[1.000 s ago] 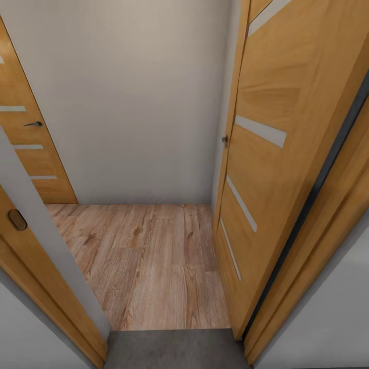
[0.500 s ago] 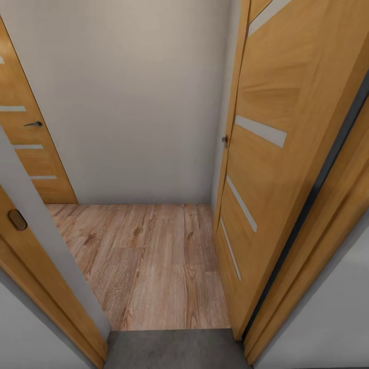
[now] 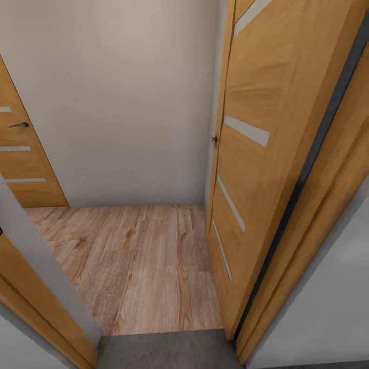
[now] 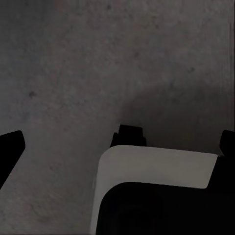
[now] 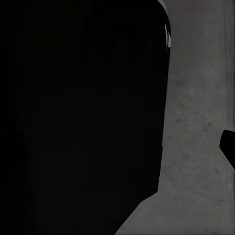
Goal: Move the two storage containers from the living room to the garage. In the garage, place one container on the floor and stack the other container on top of it (either order is fine).
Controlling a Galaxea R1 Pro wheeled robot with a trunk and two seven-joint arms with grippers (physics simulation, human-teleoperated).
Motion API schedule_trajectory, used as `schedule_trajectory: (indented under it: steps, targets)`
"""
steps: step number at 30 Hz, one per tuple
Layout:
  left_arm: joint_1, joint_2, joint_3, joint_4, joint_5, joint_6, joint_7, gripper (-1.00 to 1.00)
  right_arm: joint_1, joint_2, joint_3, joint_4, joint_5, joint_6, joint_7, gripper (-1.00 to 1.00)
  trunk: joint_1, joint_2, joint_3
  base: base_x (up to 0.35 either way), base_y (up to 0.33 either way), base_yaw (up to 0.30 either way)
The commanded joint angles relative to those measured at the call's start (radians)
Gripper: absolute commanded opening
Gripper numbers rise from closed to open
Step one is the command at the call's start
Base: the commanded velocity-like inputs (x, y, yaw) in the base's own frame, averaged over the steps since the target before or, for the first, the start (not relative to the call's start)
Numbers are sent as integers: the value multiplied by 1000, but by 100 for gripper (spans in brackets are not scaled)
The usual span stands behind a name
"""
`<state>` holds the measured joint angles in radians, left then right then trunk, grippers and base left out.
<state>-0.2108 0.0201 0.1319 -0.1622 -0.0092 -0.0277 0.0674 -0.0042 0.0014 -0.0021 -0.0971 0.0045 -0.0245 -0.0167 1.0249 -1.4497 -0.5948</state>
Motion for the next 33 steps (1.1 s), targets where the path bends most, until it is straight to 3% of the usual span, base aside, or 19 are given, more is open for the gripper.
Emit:
schedule_trajectory:
  steps: [1,13,33]
  targets:
    - [0,-1,5,1,-1,-3,-3,100,0,0,1,0,1,-2,-2,100,0,0,-1,62,-148,-106]
    - [-1,-1,5,0,-1,-3,-44,100,0,0,1,0,3,-2,-3,100,0,0,-1,100,22,-14]
    - [1,-8,5,1,-1,-3,-49,100,0,-3,2,-1,2,-2,-3,100,0,0,-6,19,12,42]
